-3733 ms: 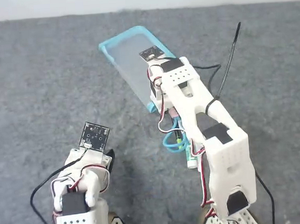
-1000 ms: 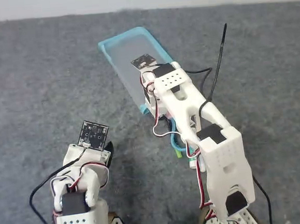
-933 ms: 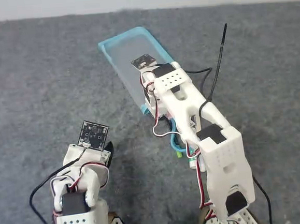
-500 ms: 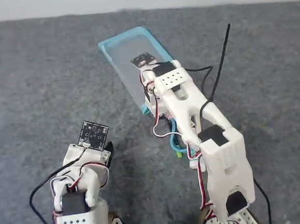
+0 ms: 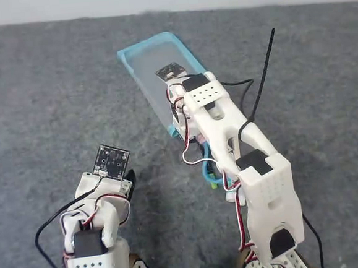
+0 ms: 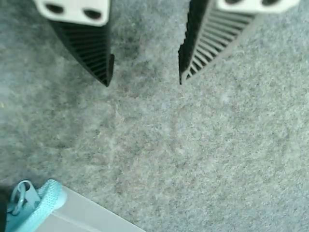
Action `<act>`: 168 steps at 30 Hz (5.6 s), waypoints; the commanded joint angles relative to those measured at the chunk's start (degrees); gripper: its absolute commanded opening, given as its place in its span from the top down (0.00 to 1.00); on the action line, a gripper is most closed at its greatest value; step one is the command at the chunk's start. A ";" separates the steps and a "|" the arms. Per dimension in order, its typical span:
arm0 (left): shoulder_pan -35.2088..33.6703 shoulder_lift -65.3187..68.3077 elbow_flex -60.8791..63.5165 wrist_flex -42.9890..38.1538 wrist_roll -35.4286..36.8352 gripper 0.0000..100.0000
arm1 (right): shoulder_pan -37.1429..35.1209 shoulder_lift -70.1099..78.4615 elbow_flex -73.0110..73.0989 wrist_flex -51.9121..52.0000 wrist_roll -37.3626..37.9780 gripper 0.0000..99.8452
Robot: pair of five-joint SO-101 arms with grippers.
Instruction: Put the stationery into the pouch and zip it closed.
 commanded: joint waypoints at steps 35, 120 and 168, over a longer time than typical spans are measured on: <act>4.13 37.80 -40.13 -1.14 1.58 0.65 | -5.05 -59.91 24.62 -6.90 5.01 0.99; 15.21 47.12 -25.80 -26.20 14.95 0.65 | -1.01 -77.05 44.48 1.19 14.59 0.99; 9.23 47.03 -21.23 -36.40 18.55 0.99 | -2.07 -77.05 38.07 10.95 15.12 0.99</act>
